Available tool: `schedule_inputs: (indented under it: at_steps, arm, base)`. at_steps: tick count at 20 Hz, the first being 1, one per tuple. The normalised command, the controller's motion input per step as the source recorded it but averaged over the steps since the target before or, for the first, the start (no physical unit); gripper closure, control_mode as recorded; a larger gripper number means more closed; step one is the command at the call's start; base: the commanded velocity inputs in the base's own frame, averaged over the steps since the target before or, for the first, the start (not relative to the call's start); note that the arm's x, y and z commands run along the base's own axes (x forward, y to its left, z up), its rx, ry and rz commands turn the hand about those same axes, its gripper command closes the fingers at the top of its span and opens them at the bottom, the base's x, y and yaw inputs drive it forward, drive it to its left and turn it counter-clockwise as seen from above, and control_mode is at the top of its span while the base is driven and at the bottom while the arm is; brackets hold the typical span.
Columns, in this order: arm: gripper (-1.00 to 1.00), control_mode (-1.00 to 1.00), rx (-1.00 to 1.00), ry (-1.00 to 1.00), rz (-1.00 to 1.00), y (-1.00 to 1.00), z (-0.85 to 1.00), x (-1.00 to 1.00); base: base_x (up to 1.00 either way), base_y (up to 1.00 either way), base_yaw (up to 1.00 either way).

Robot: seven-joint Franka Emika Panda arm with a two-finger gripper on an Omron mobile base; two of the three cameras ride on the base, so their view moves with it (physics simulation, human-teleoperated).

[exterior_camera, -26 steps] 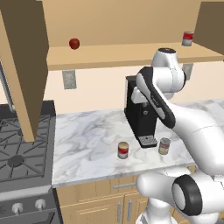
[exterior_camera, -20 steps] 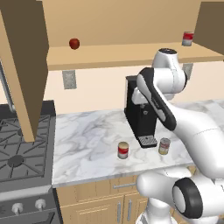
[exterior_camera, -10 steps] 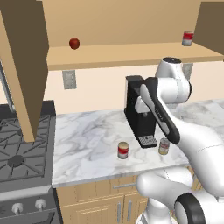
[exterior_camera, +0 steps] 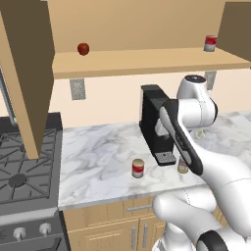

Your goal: Pick the cans from the counter and place them in their designated side in the cabinet.

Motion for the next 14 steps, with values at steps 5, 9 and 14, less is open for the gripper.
schedule_inputs:
  at_steps: [5,9,14]
  arm:
    - [-1.00,-1.00,-0.04,-0.01,0.00,-0.17,-0.24,-0.05]
    - [-1.00,-1.00,-0.02,0.00,0.00,-0.17,-0.23,-0.02]
    - [-1.00,-1.00,-0.01,0.00,0.00,-0.15,-0.13,-0.01]
  base:
    - [0.00,0.00,0.00]
    - [0.00,0.00,0.00]
    - [0.00,0.00,0.00]
